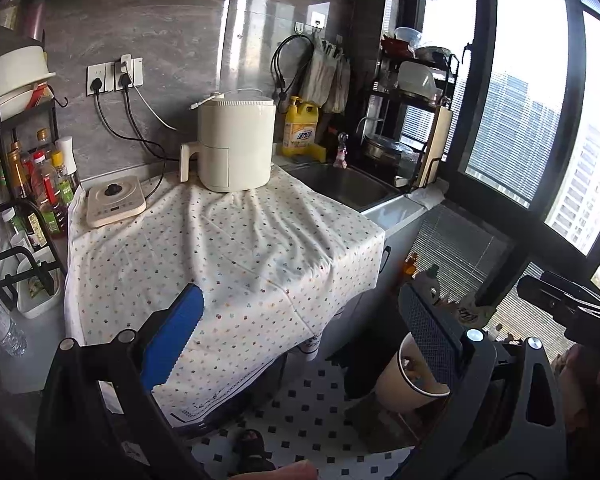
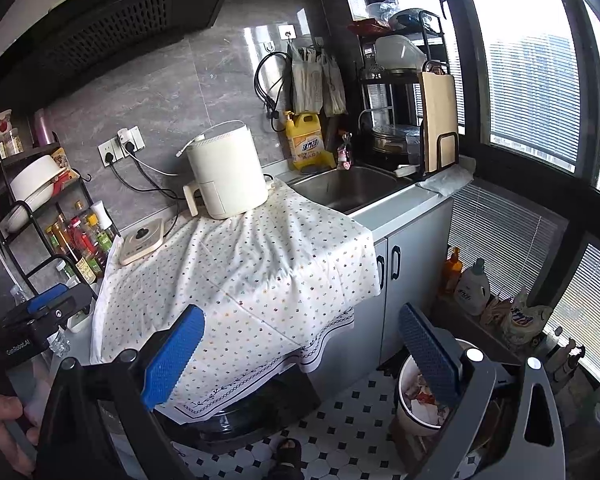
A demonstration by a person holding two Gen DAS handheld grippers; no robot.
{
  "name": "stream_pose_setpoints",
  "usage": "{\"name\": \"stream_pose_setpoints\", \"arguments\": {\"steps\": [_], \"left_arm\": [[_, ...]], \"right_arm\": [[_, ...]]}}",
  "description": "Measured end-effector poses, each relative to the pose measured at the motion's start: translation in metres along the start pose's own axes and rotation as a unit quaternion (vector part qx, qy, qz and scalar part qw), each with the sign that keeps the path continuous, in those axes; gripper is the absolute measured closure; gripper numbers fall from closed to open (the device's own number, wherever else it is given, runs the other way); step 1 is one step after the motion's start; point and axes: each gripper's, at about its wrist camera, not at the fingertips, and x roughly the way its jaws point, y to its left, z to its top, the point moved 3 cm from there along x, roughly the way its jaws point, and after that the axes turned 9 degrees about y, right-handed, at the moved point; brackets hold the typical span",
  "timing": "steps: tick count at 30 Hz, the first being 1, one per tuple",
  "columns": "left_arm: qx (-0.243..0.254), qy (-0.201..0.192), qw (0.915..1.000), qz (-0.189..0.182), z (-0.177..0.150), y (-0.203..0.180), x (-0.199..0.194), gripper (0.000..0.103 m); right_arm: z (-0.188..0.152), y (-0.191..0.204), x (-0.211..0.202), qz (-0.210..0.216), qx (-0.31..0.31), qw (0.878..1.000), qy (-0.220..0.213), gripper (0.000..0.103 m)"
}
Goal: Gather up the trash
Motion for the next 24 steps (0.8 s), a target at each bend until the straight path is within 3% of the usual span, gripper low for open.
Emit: {"name": "stream_pose_setpoints", "arguments": {"steps": [24], "left_arm": [[-0.004,0.023,0.9997,0.000,-0.008,-0.007,0.014,0.006]], "right_arm": [[-0.006,-0.012,0.014,0.002,0.002,1.000,0.023,0.008]]}}
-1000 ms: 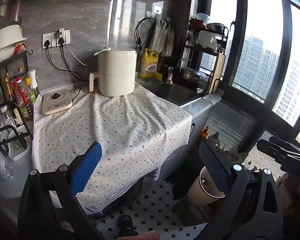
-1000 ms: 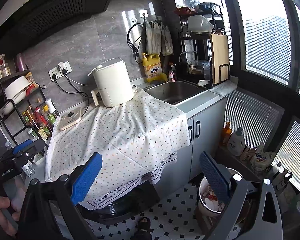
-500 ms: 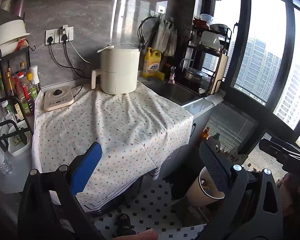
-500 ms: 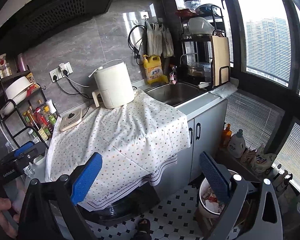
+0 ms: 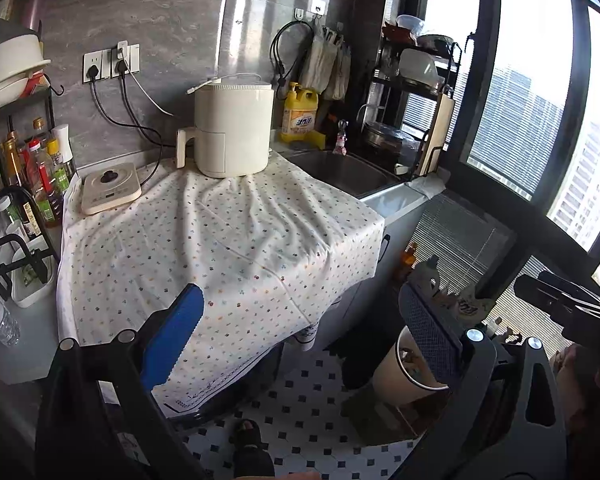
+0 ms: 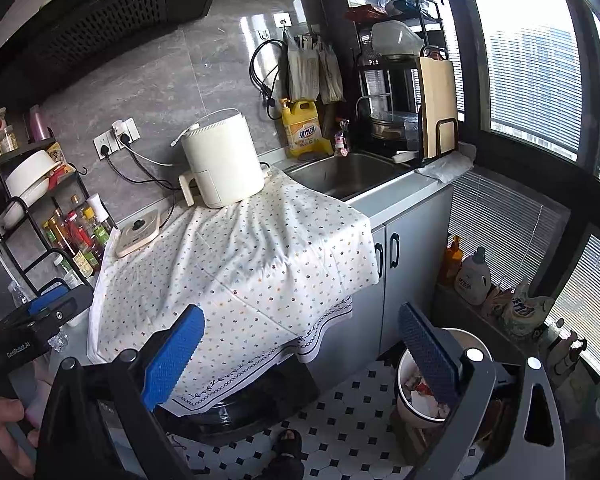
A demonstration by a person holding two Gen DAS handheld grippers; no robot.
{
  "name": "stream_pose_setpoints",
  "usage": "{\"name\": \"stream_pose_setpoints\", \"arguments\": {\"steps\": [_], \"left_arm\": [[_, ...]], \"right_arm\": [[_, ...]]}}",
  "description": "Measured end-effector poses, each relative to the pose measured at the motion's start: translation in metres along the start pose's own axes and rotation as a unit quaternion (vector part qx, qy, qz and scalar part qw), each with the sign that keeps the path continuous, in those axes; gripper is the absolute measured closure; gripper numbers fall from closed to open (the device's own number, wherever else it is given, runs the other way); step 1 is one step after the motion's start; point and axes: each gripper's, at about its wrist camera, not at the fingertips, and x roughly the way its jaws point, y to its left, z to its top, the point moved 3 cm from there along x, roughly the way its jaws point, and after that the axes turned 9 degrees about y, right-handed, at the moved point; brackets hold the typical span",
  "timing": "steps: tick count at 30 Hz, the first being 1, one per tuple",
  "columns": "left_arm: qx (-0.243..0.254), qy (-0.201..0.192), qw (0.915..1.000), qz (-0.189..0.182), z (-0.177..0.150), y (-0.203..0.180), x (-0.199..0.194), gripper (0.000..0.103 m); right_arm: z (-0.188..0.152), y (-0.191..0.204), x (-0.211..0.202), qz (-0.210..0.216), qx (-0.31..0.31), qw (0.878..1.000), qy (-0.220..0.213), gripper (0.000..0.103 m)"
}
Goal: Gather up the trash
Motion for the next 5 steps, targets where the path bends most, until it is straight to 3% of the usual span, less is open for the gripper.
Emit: {"name": "stream_pose_setpoints", "arguments": {"steps": [5], "left_arm": [[-0.010,0.011,0.9997,0.018,-0.009,0.010,0.001,0.006]], "right_arm": [[0.000,0.001,0.013,0.010,0.000,1.000,0.011,0.008]]}}
